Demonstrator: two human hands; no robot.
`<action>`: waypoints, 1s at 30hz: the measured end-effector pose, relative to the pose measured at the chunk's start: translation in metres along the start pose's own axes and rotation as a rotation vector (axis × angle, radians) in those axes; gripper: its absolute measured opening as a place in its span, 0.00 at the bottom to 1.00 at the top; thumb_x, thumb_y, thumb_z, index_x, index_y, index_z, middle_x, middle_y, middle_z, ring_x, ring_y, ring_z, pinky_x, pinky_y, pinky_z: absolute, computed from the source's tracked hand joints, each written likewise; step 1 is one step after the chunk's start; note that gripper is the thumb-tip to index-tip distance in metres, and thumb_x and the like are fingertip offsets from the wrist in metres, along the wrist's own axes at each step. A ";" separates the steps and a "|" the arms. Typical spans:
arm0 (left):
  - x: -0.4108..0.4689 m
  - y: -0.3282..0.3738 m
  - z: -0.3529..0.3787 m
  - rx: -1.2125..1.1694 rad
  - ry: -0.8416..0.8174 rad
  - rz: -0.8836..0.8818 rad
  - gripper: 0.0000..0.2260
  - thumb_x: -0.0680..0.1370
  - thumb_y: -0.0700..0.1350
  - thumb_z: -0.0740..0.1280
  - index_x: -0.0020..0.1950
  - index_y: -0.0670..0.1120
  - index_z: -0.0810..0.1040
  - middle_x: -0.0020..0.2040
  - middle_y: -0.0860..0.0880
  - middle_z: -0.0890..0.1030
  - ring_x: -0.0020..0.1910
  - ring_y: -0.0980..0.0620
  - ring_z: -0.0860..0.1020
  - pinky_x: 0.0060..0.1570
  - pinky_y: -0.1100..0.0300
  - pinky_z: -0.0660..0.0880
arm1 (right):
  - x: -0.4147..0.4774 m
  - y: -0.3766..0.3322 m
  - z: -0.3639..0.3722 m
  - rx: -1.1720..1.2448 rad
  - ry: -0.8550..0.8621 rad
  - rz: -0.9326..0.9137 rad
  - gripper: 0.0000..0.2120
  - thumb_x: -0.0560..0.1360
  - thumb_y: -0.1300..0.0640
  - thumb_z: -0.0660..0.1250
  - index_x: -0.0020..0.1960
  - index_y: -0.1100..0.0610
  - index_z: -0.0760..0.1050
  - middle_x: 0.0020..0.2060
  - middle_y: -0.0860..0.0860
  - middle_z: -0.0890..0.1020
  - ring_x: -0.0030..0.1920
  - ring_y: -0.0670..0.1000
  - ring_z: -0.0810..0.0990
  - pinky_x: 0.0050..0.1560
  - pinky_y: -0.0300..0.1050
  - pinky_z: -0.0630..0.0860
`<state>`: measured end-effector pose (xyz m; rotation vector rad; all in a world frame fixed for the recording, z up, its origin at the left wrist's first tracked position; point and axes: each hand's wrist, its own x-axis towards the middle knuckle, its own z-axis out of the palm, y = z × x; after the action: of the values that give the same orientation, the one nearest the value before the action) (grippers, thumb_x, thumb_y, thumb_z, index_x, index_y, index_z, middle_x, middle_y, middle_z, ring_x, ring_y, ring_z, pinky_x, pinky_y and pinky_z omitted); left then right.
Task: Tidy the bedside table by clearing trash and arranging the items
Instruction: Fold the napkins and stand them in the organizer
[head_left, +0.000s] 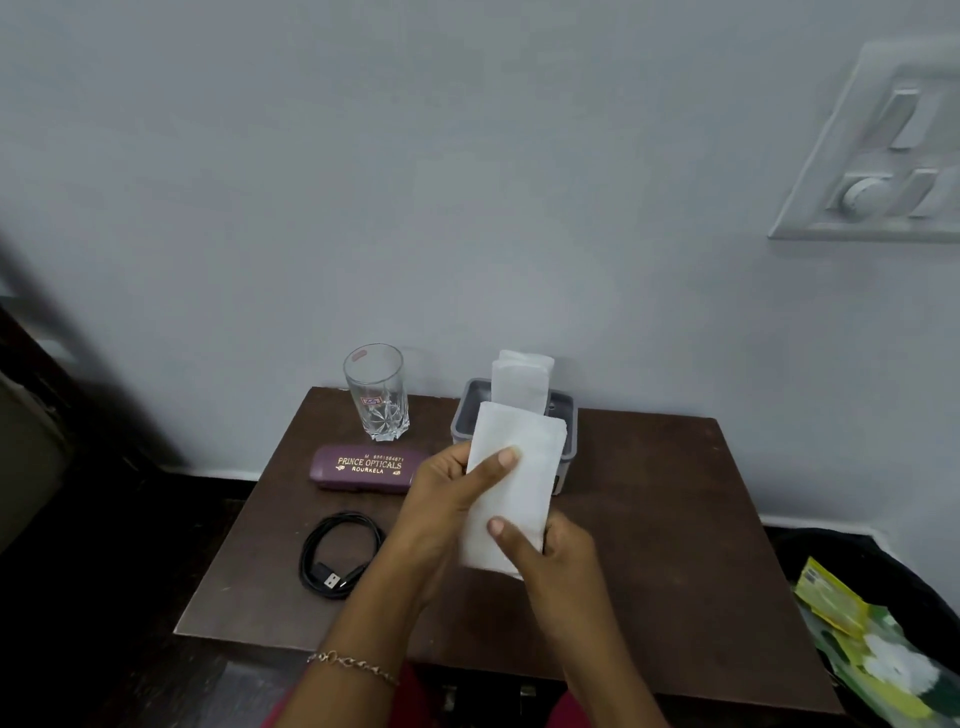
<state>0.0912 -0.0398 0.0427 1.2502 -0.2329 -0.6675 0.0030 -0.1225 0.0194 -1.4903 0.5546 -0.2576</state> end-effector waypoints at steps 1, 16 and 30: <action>0.003 0.002 0.001 -0.013 -0.012 0.022 0.11 0.71 0.46 0.71 0.50 0.42 0.82 0.42 0.44 0.84 0.38 0.50 0.82 0.36 0.59 0.78 | 0.002 0.000 -0.001 -0.055 0.023 -0.010 0.02 0.72 0.57 0.70 0.44 0.53 0.80 0.38 0.48 0.86 0.41 0.46 0.85 0.45 0.48 0.82; 0.089 0.015 -0.005 0.120 0.183 0.369 0.06 0.73 0.36 0.68 0.48 0.43 0.82 0.35 0.57 0.85 0.38 0.62 0.81 0.37 0.69 0.77 | 0.117 -0.018 -0.015 -0.918 0.248 -0.291 0.14 0.72 0.46 0.66 0.56 0.47 0.77 0.47 0.49 0.82 0.52 0.51 0.74 0.40 0.45 0.48; 0.106 -0.013 -0.042 0.360 0.186 0.387 0.06 0.71 0.35 0.70 0.45 0.44 0.83 0.38 0.56 0.85 0.40 0.61 0.81 0.41 0.69 0.76 | 0.128 -0.018 -0.007 -1.210 0.065 -0.299 0.14 0.73 0.46 0.65 0.56 0.51 0.75 0.49 0.52 0.82 0.47 0.53 0.74 0.51 0.48 0.60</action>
<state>0.1922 -0.0697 -0.0025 1.5469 -0.4408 -0.1764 0.1110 -0.1932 0.0131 -2.7570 0.5551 -0.2000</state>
